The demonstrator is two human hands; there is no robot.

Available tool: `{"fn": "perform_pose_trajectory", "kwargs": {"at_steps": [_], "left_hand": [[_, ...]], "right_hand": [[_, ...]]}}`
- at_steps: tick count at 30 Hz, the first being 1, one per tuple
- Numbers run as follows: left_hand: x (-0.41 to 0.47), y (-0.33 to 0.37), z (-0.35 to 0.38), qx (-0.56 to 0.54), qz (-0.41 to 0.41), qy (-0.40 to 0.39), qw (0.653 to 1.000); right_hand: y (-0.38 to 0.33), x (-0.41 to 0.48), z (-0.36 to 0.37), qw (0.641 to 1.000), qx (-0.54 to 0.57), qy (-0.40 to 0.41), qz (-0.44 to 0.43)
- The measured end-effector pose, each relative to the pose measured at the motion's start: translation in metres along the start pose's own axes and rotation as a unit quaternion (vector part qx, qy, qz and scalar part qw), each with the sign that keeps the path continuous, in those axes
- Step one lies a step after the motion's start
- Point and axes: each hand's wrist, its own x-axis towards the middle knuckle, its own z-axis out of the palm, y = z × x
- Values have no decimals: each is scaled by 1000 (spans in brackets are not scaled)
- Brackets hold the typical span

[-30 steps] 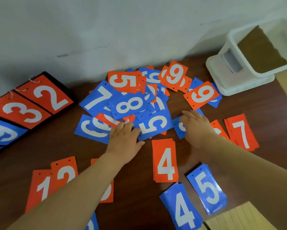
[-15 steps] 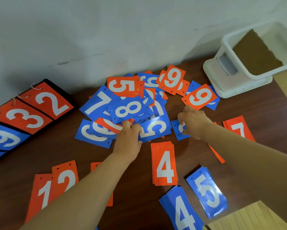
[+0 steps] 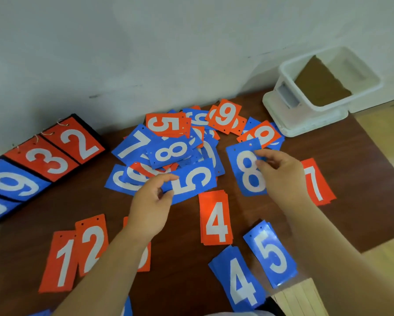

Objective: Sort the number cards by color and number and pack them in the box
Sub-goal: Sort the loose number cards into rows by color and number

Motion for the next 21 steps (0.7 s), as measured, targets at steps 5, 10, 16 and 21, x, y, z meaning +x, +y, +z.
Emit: {"fn": "perform_pose_trajectory", "kwargs": {"at_steps": [5, 10, 16, 21], "left_hand": [[-49, 5, -7, -29, 5, 63, 998], [-117, -11, 21, -117, -59, 171, 976], [-177, -4, 68, -114, -91, 190, 971], [-215, 8, 56, -82, -79, 220, 969]], "right_hand": [[30, -31, -14, 988, 117, -67, 72], [62, -56, -44, 977, 116, -159, 86], [91, -95, -71, 970, 86, -218, 65], [78, -106, -73, 964, 15, -266, 10]]}}
